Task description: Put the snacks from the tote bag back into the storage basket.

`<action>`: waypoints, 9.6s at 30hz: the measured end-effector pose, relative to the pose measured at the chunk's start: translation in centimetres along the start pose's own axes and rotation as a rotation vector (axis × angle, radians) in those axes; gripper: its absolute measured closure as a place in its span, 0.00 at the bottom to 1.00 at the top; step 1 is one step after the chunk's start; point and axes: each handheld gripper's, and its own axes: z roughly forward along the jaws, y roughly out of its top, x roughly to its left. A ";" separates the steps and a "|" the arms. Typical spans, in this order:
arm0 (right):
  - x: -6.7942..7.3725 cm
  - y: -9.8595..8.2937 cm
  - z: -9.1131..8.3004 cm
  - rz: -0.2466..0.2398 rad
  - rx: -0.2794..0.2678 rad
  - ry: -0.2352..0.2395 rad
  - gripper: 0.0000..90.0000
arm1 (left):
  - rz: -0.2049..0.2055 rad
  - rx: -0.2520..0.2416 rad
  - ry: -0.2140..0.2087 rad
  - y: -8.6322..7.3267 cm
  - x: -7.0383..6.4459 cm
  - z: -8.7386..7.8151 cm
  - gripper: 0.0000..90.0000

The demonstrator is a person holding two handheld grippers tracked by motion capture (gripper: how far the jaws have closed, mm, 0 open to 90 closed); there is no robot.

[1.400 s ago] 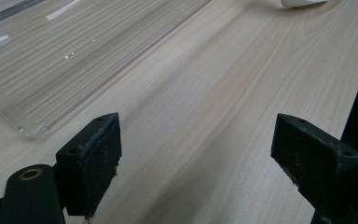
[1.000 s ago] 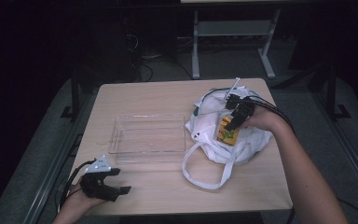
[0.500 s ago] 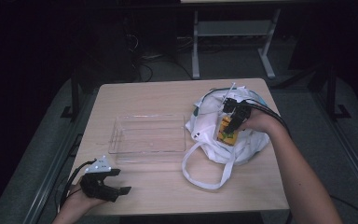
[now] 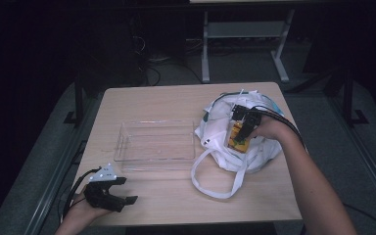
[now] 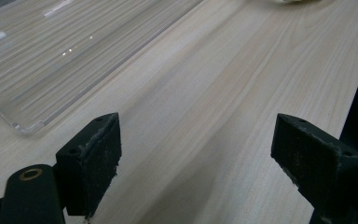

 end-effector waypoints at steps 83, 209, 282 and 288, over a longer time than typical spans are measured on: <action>2.6 1.4 -7.3 -0.117 -0.053 0.020 0.57 | 0.003 -0.007 -0.011 0.1 -0.1 0.2 0.18; 13.9 14.8 -3.1 -0.529 -0.034 0.120 0.57 | 0.016 -0.008 -0.027 0.0 0.0 0.2 0.18; 13.4 13.7 -1.5 -0.547 -0.019 0.191 0.49 | 0.033 0.006 -0.032 0.0 0.0 0.4 0.18; 12.9 13.0 -2.9 -0.516 -0.064 0.184 0.46 | 0.028 0.006 -0.034 0.0 -0.1 0.4 0.18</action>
